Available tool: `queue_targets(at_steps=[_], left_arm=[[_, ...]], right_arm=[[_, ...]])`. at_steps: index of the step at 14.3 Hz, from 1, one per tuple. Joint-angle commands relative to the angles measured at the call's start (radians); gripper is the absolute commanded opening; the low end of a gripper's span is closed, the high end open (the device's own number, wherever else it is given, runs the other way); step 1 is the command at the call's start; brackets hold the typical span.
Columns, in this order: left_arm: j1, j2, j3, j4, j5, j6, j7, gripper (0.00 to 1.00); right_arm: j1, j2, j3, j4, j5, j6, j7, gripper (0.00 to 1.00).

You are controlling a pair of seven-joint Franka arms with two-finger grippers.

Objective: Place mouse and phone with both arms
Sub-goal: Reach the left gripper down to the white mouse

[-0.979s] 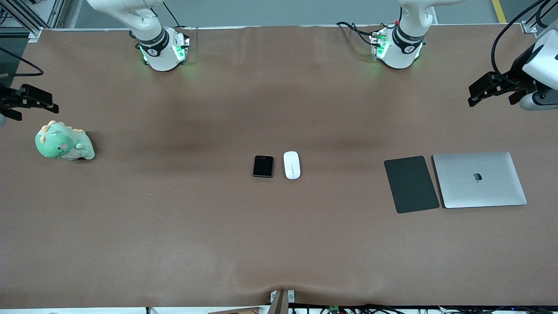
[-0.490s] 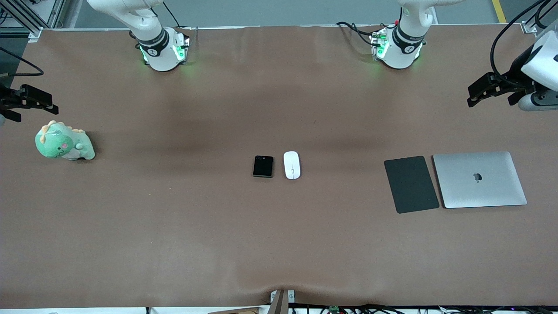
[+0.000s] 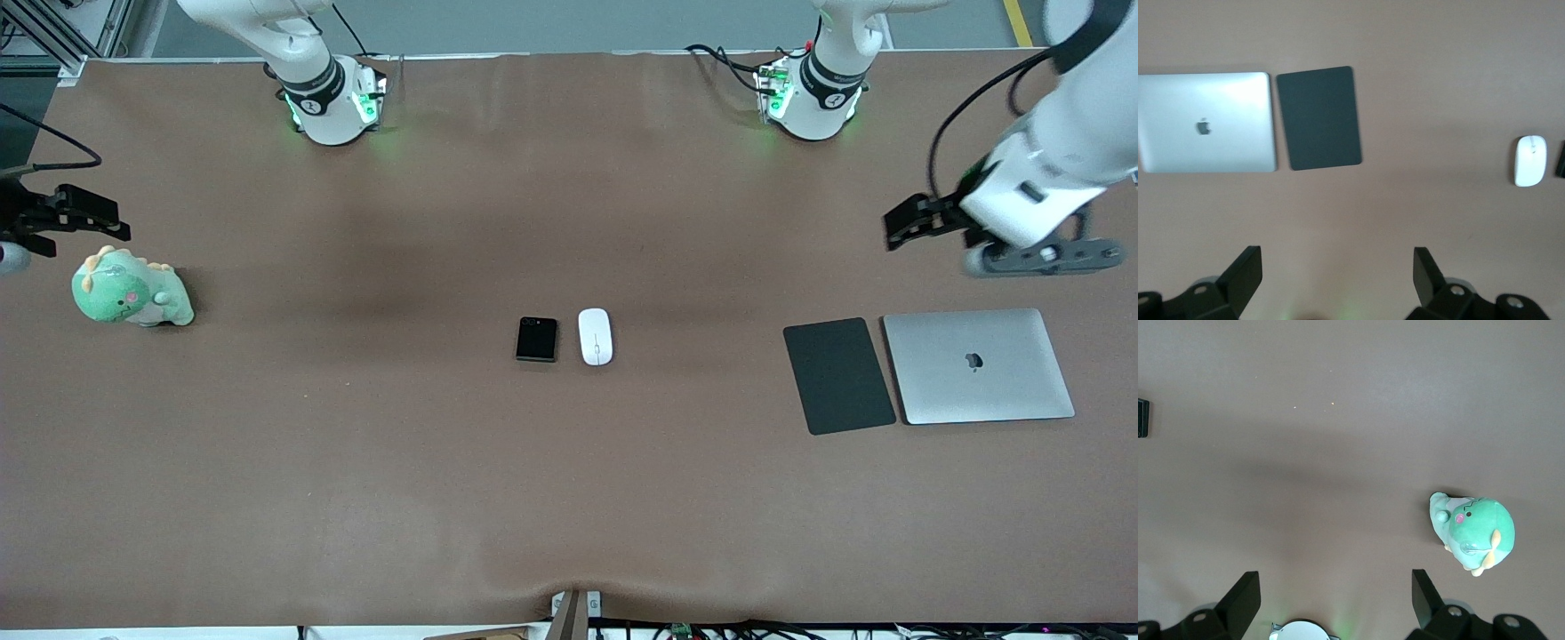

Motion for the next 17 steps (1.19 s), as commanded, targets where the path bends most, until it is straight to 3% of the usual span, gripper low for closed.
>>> queue_targets(at_steps=[1,6,17], left_arm=[[-0.066,0.076,-0.018,0.024,-0.012,0.05,-0.091,1.0],[-0.202,0.208,-0.018,-0.012,-0.012,0.24,-0.204,1.0],[-0.389,0.519,-0.018,0.005,-0.001,0.588,-0.414,1.0]], right_arm=[[0.0,0.017,-0.003,0.013,-0.016,0.01,-0.011,1.0],[-0.015,0.058,-0.006,0.013,-0.018,0.036,-0.009,1.0],[-0.015,0.114,-0.008,0.012,-0.003,0.061,-0.002,1.0]])
